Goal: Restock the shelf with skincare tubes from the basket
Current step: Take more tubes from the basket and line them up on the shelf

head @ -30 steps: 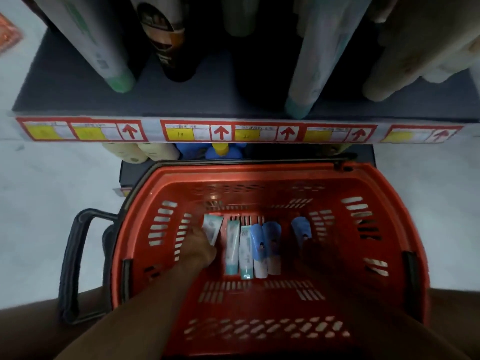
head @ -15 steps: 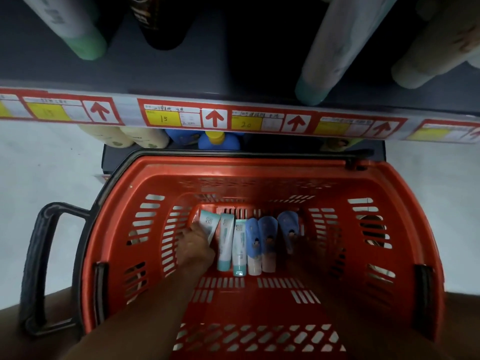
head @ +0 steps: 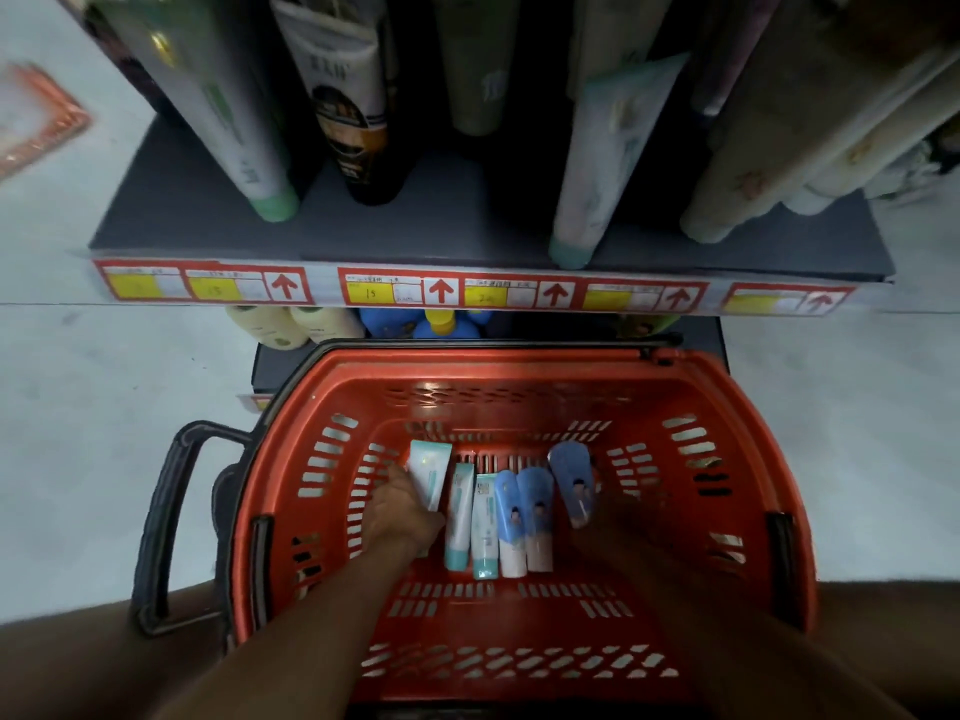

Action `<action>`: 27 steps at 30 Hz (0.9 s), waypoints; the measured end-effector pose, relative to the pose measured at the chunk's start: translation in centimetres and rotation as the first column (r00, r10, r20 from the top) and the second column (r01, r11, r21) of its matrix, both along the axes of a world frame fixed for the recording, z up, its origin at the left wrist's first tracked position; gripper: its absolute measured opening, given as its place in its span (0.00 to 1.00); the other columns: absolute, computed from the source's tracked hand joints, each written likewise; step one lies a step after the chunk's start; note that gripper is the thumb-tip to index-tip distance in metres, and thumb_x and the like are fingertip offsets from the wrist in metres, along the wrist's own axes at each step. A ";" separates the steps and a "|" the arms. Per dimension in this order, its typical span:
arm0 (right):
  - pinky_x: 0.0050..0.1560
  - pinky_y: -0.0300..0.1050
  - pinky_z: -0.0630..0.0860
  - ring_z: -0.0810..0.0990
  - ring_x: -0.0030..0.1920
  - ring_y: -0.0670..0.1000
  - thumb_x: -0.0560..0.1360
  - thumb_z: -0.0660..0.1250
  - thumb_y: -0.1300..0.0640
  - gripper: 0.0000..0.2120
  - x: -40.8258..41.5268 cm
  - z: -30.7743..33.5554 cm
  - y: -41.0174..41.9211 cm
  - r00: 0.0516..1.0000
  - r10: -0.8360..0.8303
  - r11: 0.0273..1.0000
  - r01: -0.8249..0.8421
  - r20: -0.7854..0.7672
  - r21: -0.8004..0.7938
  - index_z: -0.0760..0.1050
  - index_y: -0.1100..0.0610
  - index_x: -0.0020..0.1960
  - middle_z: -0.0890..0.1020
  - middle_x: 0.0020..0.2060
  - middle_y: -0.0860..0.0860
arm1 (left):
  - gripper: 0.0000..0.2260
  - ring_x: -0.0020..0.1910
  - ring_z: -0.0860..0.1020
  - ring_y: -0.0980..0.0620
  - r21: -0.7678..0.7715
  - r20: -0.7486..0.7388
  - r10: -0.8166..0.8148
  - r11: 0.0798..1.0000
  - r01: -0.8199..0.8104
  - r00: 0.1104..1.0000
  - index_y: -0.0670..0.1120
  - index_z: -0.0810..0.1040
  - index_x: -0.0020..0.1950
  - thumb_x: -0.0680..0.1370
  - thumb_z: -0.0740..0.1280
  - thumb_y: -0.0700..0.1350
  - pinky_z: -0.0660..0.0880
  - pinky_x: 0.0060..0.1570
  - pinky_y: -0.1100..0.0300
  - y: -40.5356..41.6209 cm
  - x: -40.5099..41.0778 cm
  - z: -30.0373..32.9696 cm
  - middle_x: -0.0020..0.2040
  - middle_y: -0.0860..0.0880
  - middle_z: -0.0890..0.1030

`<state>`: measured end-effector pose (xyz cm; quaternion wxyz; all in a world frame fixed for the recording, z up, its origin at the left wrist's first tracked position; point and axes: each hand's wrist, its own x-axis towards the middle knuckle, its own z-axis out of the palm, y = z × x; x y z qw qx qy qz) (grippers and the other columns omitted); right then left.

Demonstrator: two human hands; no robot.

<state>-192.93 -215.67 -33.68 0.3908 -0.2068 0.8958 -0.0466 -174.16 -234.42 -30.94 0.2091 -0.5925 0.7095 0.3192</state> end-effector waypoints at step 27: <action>0.36 0.46 0.78 0.83 0.41 0.54 0.67 0.67 0.40 0.20 -1.9 22.4 3.7 0.941 -0.124 0.912 -0.018 -0.315 -0.411 0.75 0.53 0.50 0.84 0.44 0.53 | 0.25 0.52 0.83 0.45 -0.333 -0.512 -0.185 0.943 0.005 0.839 0.47 0.75 0.60 0.67 0.80 0.50 0.81 0.47 0.53 6.8 -3.4 22.0 0.55 0.46 0.84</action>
